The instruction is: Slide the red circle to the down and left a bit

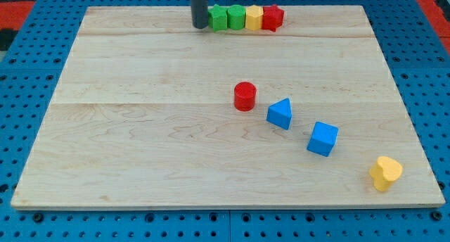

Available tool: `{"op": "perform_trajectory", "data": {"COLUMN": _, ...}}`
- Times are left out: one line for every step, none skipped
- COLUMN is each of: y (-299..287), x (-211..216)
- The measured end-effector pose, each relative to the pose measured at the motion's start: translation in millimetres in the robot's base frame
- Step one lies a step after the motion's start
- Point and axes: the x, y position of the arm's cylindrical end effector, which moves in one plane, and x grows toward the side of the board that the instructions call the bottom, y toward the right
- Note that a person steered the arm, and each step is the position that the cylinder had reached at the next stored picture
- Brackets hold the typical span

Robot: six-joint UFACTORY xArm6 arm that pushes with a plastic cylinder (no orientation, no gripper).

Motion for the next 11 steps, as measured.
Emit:
{"op": "perform_trajectory", "data": {"y": 51, "x": 36}}
{"op": "perform_trajectory", "data": {"y": 119, "x": 62}}
{"op": "perform_trajectory", "data": {"y": 121, "x": 101}}
{"op": "perform_trajectory", "data": {"y": 133, "x": 123}}
{"op": "perform_trajectory", "data": {"y": 136, "x": 140}}
{"op": "perform_trajectory", "data": {"y": 125, "x": 162}}
{"op": "perform_trajectory", "data": {"y": 117, "x": 185}}
{"op": "perform_trajectory", "data": {"y": 89, "x": 189}}
{"op": "perform_trajectory", "data": {"y": 61, "x": 201}}
{"op": "perform_trajectory", "data": {"y": 49, "x": 226}}
{"op": "perform_trajectory", "data": {"y": 25, "x": 230}}
